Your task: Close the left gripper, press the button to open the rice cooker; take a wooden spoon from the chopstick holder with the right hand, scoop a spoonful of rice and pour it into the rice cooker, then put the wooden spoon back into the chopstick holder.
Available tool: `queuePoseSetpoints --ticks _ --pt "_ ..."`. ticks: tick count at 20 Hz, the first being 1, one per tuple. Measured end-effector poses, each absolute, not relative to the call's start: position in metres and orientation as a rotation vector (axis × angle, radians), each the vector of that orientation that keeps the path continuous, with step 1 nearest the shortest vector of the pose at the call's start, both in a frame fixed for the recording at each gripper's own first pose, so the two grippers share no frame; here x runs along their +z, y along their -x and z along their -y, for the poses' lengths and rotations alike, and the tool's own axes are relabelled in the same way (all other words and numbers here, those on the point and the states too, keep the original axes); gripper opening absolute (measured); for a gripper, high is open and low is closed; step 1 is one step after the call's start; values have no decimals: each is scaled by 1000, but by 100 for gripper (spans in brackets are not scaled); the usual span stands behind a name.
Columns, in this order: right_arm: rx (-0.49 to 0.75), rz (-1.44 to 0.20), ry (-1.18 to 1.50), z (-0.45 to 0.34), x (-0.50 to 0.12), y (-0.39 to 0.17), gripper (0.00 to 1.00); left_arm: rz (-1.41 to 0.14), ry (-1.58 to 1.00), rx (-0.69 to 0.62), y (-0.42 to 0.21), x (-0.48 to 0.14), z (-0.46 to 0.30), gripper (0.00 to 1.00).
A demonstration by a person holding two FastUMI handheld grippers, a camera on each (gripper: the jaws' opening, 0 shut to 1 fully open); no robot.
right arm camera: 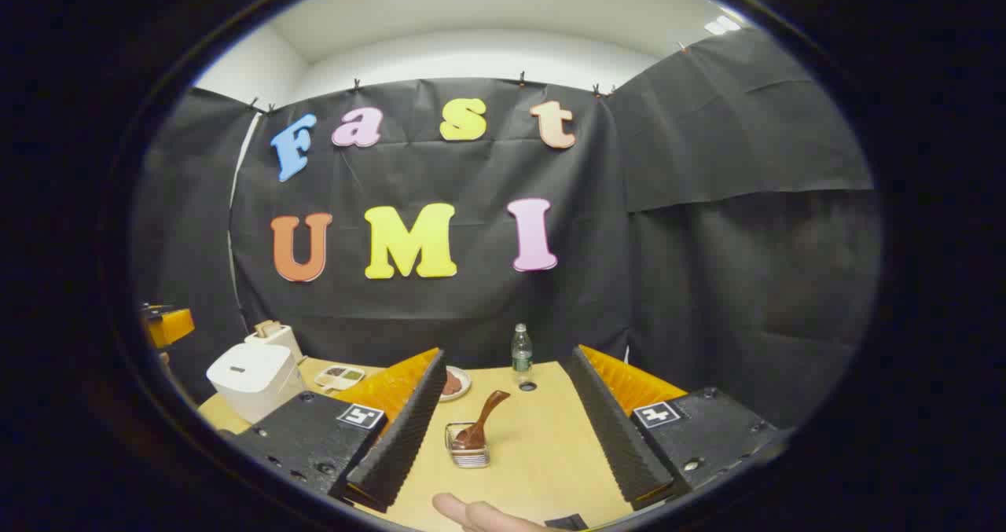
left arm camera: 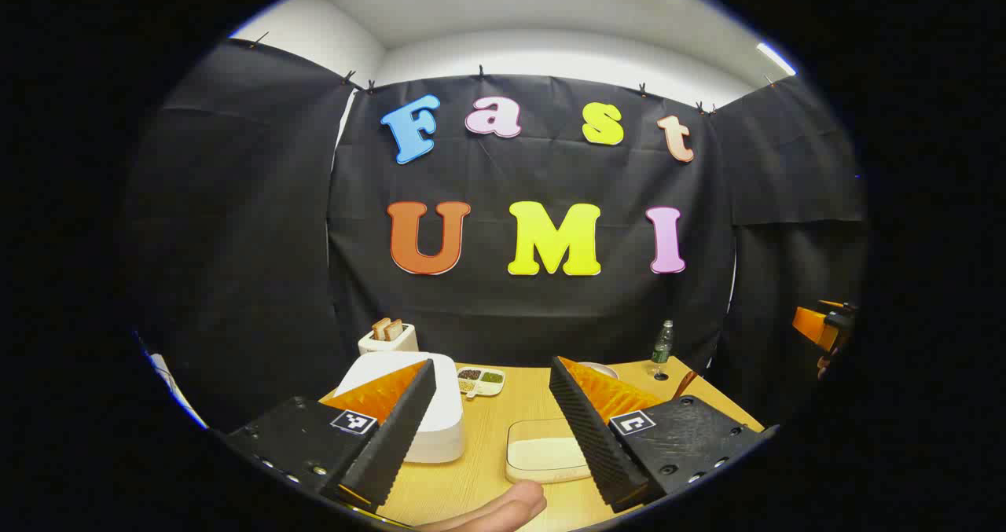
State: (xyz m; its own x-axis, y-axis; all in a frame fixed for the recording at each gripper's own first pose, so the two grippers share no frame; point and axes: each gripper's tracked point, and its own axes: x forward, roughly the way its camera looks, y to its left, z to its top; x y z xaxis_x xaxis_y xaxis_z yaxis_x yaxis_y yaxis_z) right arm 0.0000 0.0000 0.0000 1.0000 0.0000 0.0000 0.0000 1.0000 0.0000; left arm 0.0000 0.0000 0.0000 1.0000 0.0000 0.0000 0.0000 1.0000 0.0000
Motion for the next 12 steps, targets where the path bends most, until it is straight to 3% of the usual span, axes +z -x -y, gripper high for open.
queuePoseSetpoints --ticks 8,9,12 --pt "30 79 21 -8 18 14 100 -3 -51 -10 6 -11 2 92" --pt "39 82 24 -10 17 15 95 0 -56 4 4 -11 -2 93" --pt "58 72 26 -12 13 16 100 6 -56 12 2 -9 -4 95"
